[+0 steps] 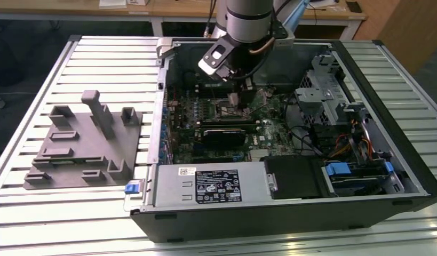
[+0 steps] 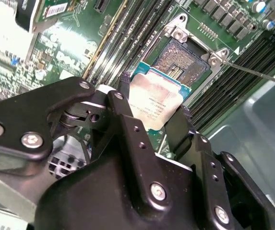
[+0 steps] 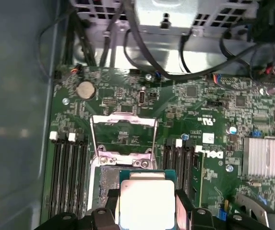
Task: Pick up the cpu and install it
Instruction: 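Place the cpu into insertion slot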
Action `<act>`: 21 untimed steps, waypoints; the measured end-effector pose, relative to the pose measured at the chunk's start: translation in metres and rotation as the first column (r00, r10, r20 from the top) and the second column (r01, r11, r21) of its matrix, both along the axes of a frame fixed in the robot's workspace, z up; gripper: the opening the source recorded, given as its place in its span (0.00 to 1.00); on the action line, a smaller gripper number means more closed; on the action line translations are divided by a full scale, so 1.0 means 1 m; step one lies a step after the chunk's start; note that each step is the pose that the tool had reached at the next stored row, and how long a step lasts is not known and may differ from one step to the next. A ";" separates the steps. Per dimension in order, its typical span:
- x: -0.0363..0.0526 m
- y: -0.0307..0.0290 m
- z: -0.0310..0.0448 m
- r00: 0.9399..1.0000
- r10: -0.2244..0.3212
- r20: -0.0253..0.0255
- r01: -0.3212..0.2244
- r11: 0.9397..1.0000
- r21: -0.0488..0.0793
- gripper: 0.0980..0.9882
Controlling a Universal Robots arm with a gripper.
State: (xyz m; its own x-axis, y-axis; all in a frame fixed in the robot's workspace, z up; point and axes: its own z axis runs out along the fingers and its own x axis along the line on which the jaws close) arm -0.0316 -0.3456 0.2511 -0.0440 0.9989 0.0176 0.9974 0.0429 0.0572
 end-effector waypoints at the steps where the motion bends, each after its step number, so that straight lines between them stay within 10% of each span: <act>1: 0.0000 0.0000 -0.0005 1.000 -0.012 0.000 0.012 1.000 0.000 0.50; 21: -0.0006 0.0103 -0.0227 1.000 -0.028 -0.005 0.028 1.000 0.000 0.50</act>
